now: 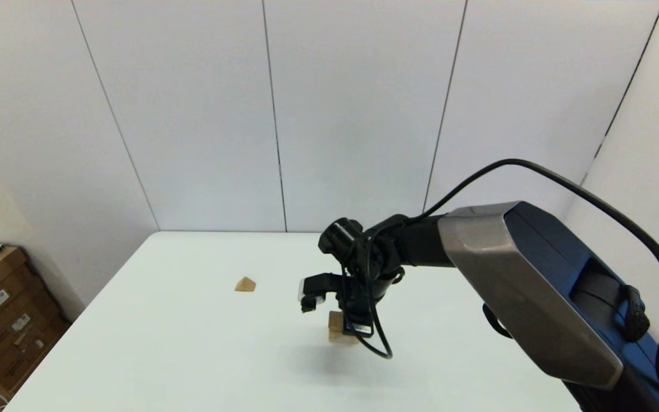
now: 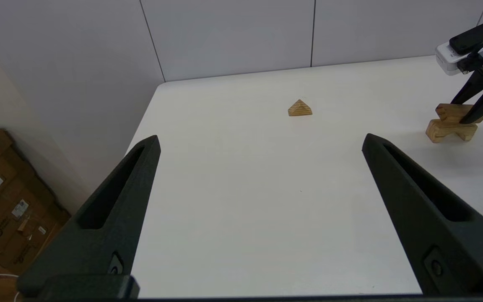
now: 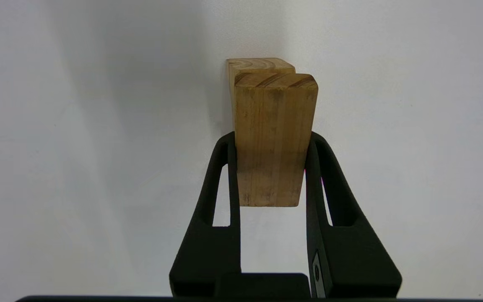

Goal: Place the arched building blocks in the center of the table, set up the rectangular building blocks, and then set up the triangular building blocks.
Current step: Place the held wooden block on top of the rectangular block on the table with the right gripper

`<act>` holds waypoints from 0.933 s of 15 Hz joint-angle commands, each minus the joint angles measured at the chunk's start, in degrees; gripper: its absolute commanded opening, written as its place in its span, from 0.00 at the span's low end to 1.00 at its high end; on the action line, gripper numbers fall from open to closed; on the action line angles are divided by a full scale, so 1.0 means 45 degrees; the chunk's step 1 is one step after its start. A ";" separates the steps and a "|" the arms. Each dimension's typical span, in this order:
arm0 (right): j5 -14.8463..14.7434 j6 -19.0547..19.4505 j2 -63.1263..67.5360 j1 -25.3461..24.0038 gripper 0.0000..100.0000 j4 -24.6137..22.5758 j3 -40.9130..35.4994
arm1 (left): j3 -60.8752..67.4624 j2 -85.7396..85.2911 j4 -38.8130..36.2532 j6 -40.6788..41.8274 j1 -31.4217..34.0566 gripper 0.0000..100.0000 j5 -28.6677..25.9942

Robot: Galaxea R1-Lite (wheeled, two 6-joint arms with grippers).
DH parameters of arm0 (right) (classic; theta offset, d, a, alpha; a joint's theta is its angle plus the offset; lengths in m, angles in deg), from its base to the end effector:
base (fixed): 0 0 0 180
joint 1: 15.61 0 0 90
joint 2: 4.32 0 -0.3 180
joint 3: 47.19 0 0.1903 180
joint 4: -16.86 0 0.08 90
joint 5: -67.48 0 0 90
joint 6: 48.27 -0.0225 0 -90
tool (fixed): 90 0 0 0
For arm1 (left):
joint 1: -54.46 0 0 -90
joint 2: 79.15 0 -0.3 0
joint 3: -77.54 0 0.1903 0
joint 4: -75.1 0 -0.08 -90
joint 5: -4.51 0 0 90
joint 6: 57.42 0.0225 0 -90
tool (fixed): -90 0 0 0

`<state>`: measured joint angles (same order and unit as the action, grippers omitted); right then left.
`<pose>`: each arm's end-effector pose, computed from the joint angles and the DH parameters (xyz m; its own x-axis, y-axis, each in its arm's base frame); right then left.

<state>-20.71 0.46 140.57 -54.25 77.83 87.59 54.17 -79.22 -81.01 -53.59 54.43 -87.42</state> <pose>0.3635 0.2915 0.0422 0.2334 0.2270 -0.9455 -0.9723 0.0668 -0.2240 -0.0229 -0.0007 0.0745 0.9994 -0.0342 -0.0078 0.0346 0.9972 0.0665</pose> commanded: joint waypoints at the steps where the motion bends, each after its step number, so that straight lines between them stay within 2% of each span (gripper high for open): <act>1: 0.0007 0.0129 0.0086 -0.0006 0.00 0.0024 0.0008 | 0.0000 0.0016 0.0001 0.0009 -0.0014 1.00 -0.0002; 14: 0.0007 0.0129 0.0125 -0.0006 0.00 0.0024 -0.0012 | 0.0000 0.0016 0.0001 0.0009 -0.0014 1.00 -0.0002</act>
<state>-20.71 0.74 141.12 -54.25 77.74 87.54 54.17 -79.22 -81.01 -53.57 54.38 -87.42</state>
